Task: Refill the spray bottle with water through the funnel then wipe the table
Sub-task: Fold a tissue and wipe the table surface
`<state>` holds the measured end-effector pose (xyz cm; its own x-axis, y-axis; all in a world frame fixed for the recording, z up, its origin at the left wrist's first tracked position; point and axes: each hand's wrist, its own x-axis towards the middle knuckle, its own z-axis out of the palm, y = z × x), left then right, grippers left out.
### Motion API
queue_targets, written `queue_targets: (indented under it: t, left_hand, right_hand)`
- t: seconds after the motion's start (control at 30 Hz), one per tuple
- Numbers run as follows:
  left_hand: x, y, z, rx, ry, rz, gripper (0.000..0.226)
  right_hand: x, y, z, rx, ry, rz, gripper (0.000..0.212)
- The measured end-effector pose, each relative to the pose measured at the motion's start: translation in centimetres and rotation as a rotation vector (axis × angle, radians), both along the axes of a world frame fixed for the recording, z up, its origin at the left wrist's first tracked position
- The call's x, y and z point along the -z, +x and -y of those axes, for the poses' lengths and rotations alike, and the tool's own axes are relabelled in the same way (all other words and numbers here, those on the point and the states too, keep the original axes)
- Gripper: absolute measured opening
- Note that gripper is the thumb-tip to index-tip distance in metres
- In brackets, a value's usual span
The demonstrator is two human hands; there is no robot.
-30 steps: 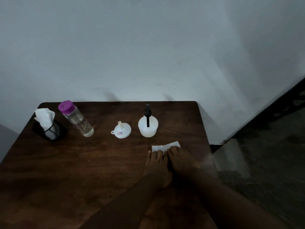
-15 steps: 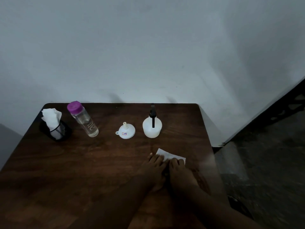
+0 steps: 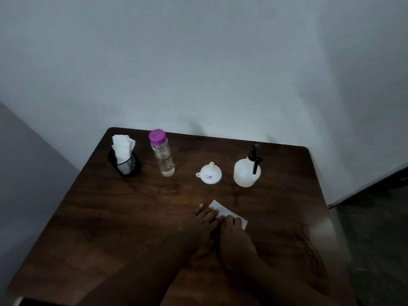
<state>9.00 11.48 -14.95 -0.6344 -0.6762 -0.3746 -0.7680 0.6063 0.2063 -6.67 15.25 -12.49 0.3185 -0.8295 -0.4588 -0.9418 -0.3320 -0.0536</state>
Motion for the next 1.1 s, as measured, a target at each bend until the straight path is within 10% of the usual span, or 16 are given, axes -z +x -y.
queue_targets:
  t: [1.1]
  left_hand:
    - [1.0,25.5,1.3,-0.442,-0.101,-0.01,0.068]
  right_hand:
    - [5.4,25.9,8.4,-0.461,-0.197,-0.174,0.059]
